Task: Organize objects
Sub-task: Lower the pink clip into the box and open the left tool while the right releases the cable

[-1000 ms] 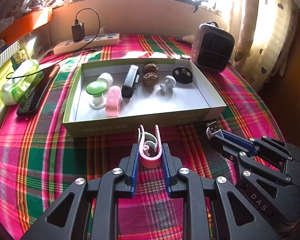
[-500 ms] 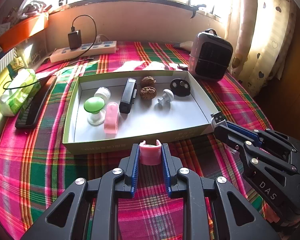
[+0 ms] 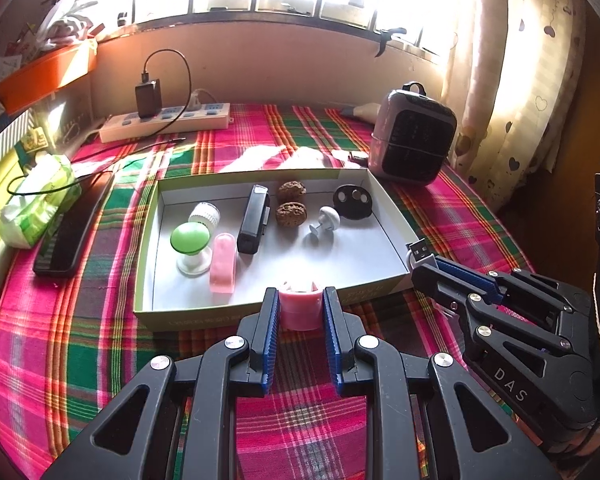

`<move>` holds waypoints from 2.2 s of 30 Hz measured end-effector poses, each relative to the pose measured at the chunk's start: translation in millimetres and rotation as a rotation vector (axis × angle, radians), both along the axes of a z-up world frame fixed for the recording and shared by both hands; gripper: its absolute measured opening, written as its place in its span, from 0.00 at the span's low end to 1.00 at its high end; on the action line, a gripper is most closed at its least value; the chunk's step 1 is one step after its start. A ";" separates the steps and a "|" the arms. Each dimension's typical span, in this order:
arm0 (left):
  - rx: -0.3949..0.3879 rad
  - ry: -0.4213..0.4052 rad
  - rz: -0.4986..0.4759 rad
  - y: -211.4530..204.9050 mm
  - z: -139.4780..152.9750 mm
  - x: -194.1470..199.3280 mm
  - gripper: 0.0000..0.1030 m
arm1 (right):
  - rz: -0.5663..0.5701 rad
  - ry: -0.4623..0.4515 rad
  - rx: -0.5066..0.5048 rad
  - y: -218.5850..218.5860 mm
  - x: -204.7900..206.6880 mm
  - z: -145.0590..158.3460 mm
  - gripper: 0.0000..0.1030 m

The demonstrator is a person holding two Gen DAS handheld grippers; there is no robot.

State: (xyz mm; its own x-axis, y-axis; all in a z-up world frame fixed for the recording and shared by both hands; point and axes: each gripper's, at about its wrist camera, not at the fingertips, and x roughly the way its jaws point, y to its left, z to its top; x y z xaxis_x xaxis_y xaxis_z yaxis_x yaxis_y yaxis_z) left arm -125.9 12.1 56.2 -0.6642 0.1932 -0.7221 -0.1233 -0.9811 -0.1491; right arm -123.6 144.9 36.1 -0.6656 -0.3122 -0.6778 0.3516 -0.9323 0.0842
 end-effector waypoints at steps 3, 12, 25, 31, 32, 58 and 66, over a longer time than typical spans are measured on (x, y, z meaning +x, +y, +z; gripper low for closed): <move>0.004 0.006 0.001 -0.4 1.9 -6.9 0.19 | 0.001 0.004 0.004 -0.8 -6.6 2.1 0.12; 0.004 0.007 0.000 1.2 0.6 -32.9 0.19 | -0.005 -0.022 0.019 -1.4 -37.9 -2.2 0.12; -0.009 -0.006 0.002 6.4 -13.4 -66.0 0.19 | -0.024 -0.080 0.051 -3.8 -75.4 -20.8 0.12; -0.011 -0.024 -0.011 8.3 -22.8 -73.2 0.19 | -0.019 -0.105 0.060 -4.4 -83.1 -29.2 0.12; -0.010 -0.028 -0.012 8.3 -24.3 -73.9 0.19 | -0.018 -0.108 0.060 -5.0 -83.9 -30.3 0.12; -0.032 -0.089 -0.016 10.6 -46.9 -81.6 0.19 | -0.001 -0.144 0.073 -11.3 -91.7 -41.2 0.12; -0.034 -0.099 -0.017 11.6 -49.6 -82.9 0.19 | -0.005 -0.126 0.091 -13.7 -90.3 -41.9 0.12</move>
